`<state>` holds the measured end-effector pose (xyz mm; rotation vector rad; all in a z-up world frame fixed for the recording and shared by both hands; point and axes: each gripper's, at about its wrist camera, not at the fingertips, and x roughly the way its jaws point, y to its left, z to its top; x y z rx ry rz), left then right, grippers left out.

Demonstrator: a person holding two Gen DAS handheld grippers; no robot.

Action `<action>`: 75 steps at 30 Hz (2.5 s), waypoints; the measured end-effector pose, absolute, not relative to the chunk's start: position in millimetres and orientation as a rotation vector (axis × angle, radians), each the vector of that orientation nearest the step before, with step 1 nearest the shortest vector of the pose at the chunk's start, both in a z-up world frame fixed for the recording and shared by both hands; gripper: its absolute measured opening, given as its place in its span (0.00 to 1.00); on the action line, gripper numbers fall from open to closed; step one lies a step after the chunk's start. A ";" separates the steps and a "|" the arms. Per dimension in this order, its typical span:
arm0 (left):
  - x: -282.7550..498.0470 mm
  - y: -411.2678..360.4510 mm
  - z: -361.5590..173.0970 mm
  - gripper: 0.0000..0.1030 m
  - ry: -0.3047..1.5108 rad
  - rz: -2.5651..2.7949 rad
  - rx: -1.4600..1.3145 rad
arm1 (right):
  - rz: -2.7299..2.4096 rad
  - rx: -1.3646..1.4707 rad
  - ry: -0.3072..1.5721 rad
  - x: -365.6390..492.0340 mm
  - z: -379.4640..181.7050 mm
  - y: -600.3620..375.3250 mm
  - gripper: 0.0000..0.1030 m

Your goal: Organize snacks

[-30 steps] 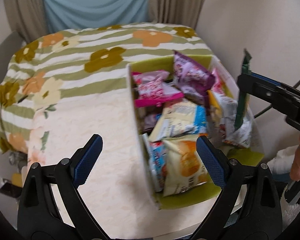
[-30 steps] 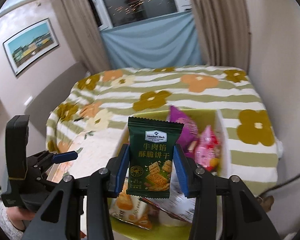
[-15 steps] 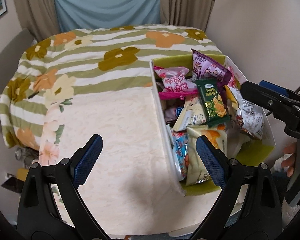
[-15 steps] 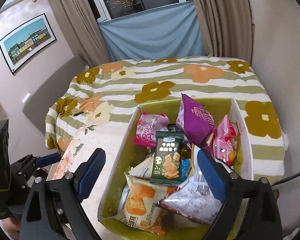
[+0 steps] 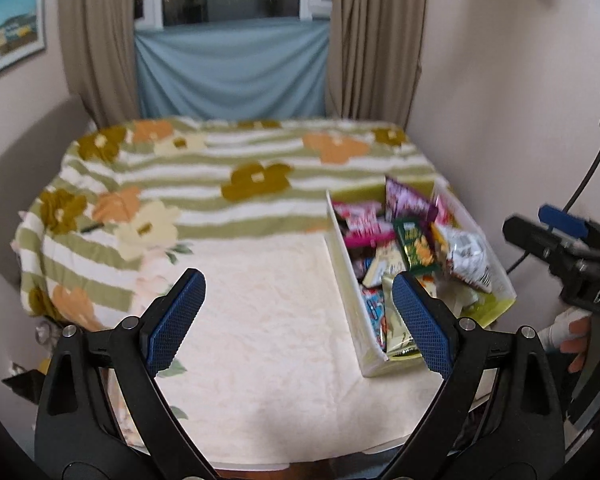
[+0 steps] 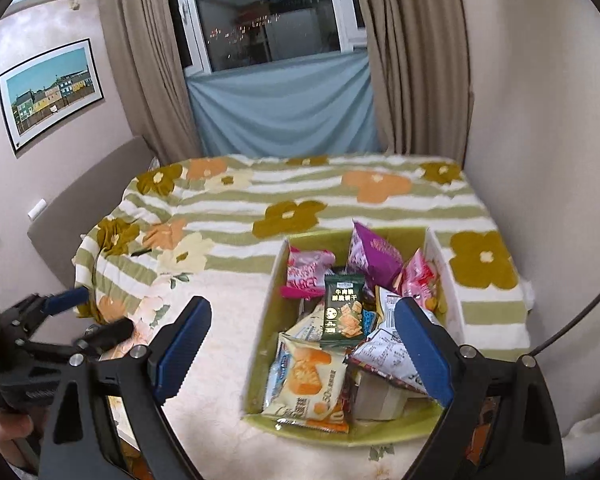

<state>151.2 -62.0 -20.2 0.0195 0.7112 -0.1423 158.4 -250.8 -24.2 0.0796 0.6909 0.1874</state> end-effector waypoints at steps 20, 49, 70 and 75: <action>61.3 -29.7 6.4 0.99 0.547 -0.068 0.033 | 0.004 0.036 0.591 58.6 -9.4 -218.6 0.99; 68.9 -34.8 7.1 0.99 0.531 -0.065 0.037 | -0.010 0.043 0.594 54.7 -10.2 -219.3 0.99; 85.3 -37.3 1.4 0.99 0.525 -0.030 0.063 | -0.022 0.051 0.612 64.1 -15.7 -221.3 0.99; 88.3 -37.7 2.2 0.99 0.525 -0.038 0.051 | -0.024 0.056 0.620 65.3 -18.5 -220.4 0.99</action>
